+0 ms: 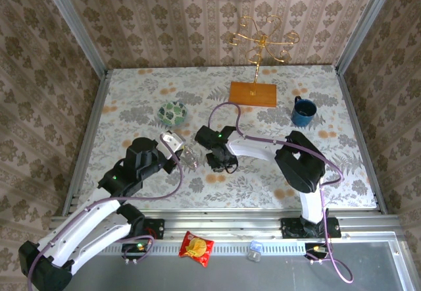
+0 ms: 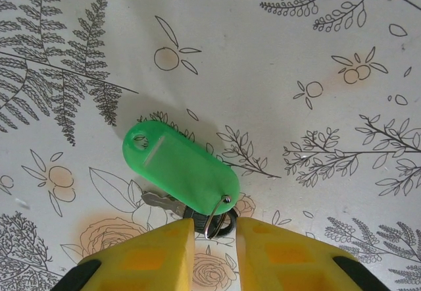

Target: Put the keys on the keyring

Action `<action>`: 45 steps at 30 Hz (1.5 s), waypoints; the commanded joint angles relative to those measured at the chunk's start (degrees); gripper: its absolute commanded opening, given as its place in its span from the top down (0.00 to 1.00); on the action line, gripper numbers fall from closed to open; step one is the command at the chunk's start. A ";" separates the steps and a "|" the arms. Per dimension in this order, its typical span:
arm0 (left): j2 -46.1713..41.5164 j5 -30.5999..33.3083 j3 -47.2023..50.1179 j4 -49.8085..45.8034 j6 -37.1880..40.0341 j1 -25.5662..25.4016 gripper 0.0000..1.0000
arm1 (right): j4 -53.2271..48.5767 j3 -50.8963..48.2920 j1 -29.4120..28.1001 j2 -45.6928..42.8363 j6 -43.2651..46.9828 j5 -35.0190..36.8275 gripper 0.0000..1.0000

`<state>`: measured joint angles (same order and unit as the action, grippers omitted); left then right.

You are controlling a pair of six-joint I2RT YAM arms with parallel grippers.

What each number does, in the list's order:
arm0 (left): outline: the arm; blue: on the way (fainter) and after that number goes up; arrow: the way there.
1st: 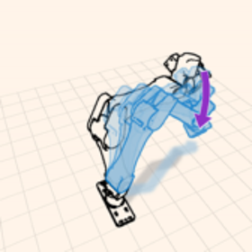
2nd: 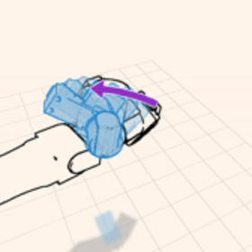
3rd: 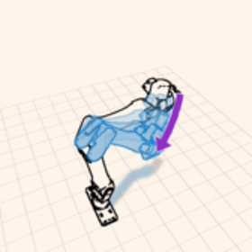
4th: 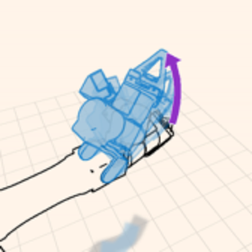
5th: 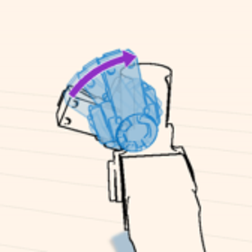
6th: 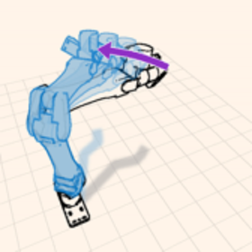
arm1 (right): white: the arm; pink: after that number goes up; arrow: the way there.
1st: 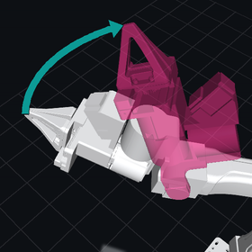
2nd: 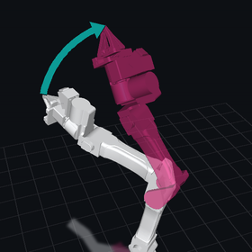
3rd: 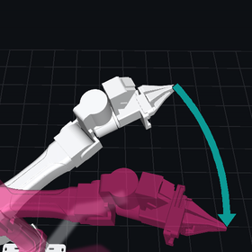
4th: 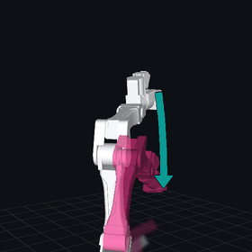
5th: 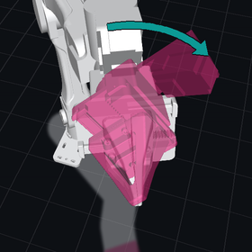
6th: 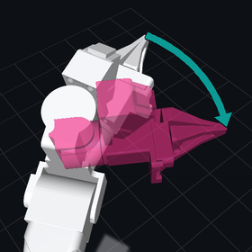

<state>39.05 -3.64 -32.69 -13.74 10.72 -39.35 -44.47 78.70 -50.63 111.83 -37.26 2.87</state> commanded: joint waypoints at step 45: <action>-0.60 -0.41 -0.27 1.74 0.34 -0.09 1.00 | -3.43 2.12 0.20 1.53 -0.45 1.92 1.00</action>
<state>39.05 -3.64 -32.64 -13.74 10.74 -39.35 -46.11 79.64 -50.63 113.65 -37.65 3.27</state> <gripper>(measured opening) 0.056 0.063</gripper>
